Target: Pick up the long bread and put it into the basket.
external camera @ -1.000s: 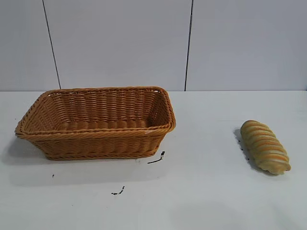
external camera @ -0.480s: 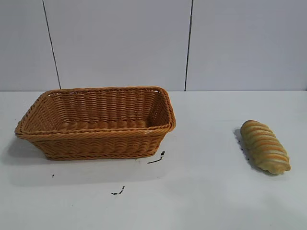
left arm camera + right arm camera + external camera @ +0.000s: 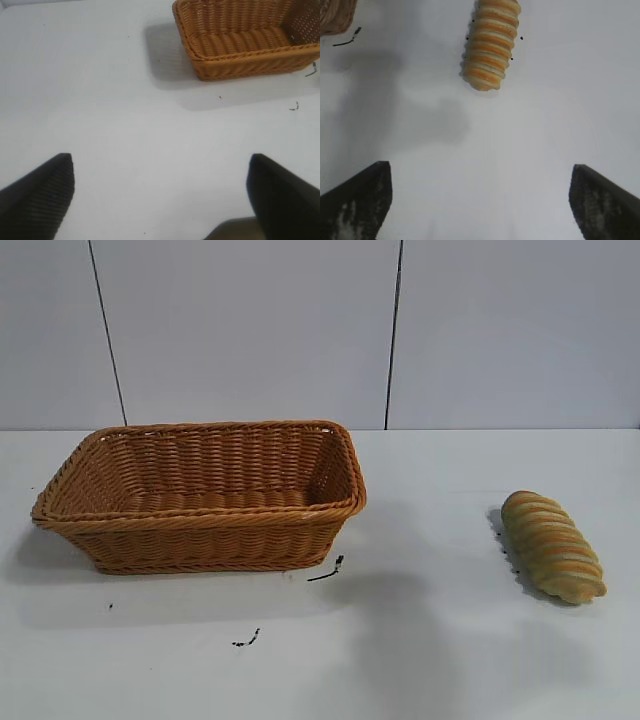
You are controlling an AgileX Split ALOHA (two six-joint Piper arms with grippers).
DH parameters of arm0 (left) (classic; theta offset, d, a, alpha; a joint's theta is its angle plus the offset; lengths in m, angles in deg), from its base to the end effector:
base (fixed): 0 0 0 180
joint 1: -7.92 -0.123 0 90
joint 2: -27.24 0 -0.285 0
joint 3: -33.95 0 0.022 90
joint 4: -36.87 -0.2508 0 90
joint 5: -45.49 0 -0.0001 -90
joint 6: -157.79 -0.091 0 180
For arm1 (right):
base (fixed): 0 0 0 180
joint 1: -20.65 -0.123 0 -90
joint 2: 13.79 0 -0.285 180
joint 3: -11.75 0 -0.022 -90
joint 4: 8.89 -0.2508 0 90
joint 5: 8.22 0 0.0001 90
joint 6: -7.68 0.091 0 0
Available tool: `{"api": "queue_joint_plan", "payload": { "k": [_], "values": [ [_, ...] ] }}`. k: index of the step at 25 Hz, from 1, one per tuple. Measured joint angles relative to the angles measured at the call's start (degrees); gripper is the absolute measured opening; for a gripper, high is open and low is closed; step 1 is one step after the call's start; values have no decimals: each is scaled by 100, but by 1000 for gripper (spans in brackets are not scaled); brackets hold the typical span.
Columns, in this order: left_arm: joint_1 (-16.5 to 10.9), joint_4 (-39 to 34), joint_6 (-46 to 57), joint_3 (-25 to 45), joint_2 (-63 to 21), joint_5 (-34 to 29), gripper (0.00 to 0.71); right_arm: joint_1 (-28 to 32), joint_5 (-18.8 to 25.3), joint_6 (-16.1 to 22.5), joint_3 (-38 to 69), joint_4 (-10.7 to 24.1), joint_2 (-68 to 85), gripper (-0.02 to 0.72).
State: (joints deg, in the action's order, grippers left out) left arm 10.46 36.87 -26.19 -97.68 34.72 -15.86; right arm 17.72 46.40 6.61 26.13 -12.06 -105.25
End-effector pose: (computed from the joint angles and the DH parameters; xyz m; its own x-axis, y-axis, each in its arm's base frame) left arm -0.0065 0.0003 0.2774 -0.4525 0.0895 -0.8873 0.0759 0.9952 0.0617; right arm 0.2843 0.0187 0.2749 -0.9417 -0.0348 -0.3345 -0.0536 0.9975 0.0470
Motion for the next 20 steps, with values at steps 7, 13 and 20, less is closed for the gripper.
{"api": "queue_joint_plan", "payload": {
  "k": [7, 13, 20],
  "values": [
    [0, 0, 0, 0, 0, 0, 696, -119, -104, 69, -1331, 57, -1822, 659],
    [0, 0, 0, 0, 0, 0, 696, -107, -161, 108, -1821, 150, -2860, 659],
    [0, 0, 0, 0, 0, 0, 696, -107, -681, 140, -1835, 211, -3690, 659]
  ]
}}
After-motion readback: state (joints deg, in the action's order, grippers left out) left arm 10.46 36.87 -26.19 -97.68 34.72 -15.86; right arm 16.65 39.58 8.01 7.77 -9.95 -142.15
